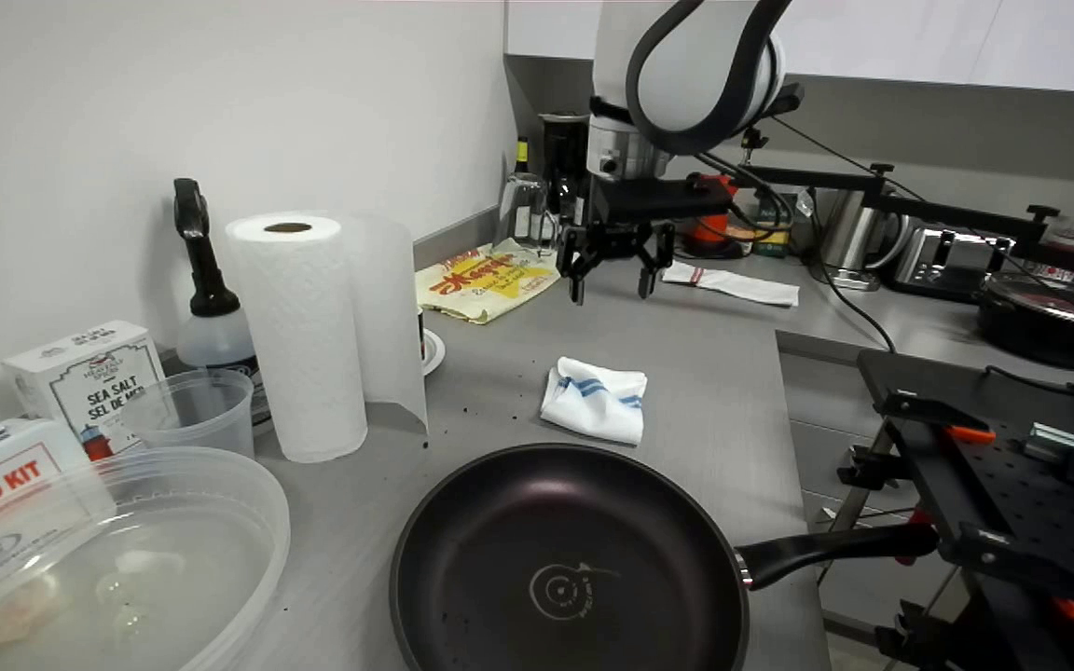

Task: Pick up the cloth from the counter and wipe the pan

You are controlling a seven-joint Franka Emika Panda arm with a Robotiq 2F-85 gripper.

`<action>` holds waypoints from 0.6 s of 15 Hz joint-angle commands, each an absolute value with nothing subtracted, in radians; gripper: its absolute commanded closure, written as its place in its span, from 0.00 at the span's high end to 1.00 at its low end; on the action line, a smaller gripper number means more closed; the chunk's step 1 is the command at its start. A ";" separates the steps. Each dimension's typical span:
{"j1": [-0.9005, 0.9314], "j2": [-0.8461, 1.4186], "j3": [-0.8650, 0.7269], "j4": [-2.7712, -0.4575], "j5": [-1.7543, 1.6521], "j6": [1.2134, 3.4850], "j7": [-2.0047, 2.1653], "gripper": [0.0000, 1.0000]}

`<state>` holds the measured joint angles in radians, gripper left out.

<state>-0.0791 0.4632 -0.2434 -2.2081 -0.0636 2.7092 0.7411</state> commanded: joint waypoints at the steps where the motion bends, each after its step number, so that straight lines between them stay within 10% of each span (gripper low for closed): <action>1: -0.063 0.551 -0.282 -2.164 -0.047 2.755 0.716 1.00; 9: -0.136 0.628 -0.193 -2.169 0.114 2.825 0.555 1.00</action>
<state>-0.1034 0.5948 -0.2326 -2.1818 0.0435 2.7866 0.6374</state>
